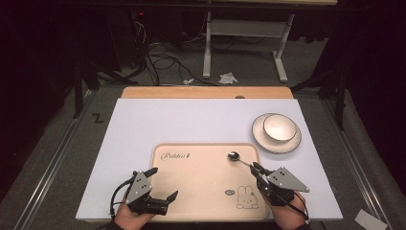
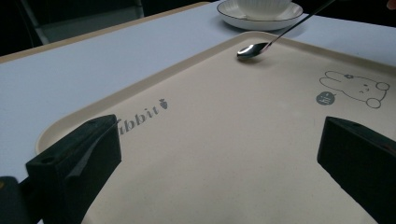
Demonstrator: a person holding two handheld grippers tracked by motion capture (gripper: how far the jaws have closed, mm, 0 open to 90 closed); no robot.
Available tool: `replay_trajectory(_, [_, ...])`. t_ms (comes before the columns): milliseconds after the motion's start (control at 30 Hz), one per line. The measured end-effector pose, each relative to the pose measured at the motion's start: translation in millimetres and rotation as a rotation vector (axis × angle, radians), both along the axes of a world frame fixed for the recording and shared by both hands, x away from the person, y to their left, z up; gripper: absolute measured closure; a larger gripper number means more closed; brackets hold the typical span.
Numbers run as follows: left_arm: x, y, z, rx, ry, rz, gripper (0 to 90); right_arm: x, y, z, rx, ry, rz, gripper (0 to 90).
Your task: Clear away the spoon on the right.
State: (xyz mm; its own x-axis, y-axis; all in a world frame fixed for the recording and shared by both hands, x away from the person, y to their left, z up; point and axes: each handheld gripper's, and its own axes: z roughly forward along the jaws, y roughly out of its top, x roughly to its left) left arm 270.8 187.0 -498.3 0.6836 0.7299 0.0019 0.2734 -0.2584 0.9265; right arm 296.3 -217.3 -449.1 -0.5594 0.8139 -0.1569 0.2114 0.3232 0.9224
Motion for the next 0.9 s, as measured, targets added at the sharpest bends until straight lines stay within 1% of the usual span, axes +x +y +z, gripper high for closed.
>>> replay_trajectory(33, [0.1,-0.3,0.0,0.004,-0.001,-0.003,0.4,0.9,0.5,-0.7,-0.012,-0.003,0.001,82.9])
replay_trajectory(100, [0.5,-0.6,0.1,0.006,-0.003,-0.005,0.4,2.6,2.0,-2.0,-0.002,0.001,-0.001,82.8])
replay_trajectory(167, [0.9,-0.6,0.1,0.005,-0.005,-0.002,0.4,3.3,2.2,-2.7,-0.005,0.002,-0.002,82.7])
replay_trajectory(267, [0.4,0.1,0.7,-0.003,-0.006,0.003,0.4,4.7,5.5,-6.0,0.012,0.025,-0.008,82.5])
replay_trajectory(333, [0.3,0.2,0.6,-0.003,-0.006,0.002,0.4,5.1,7.4,-8.8,-0.002,0.029,0.003,82.4])
replay_trajectory(400, [0.6,0.0,-0.2,-0.003,0.000,-0.001,0.4,3.5,9.4,-10.4,-0.016,0.032,-0.002,82.3])
replay_trajectory(467, [0.0,-0.5,0.0,-0.002,-0.002,-0.003,0.4,1.6,10.0,-12.0,-0.018,0.038,-0.004,82.0])
replay_trajectory(500, [-0.1,-0.8,0.1,-0.002,-0.003,-0.005,0.4,0.7,10.1,-13.3,-0.027,0.039,-0.006,80.4])
replay_trajectory(533, [-0.2,-1.1,0.1,-0.001,-0.003,-0.007,0.4,-0.4,10.0,-14.7,-0.036,0.041,-0.009,75.8])
replay_trajectory(600, [-0.2,-1.4,-0.1,0.001,0.000,-0.009,0.4,-2.3,9.6,-18.0,-0.040,0.053,-0.016,67.3])
replay_trajectory(667, [-0.2,-1.4,0.0,0.001,-0.001,-0.008,0.4,-4.4,9.8,-20.3,-0.048,0.069,-0.022,65.1])
replay_trajectory(833, [-0.4,-1.3,0.2,0.001,-0.004,-0.007,0.4,-8.1,12.0,-23.7,-0.076,0.075,-0.032,64.6])
replay_trajectory(867, [-0.5,-1.2,0.2,0.001,-0.005,-0.007,0.4,-9.1,12.6,-24.0,-0.075,0.082,-0.038,65.9])
replay_trajectory(900, [-0.5,-1.1,0.2,0.000,-0.005,-0.006,0.6,-10.2,12.7,-24.6,-0.082,0.085,-0.038,70.4])
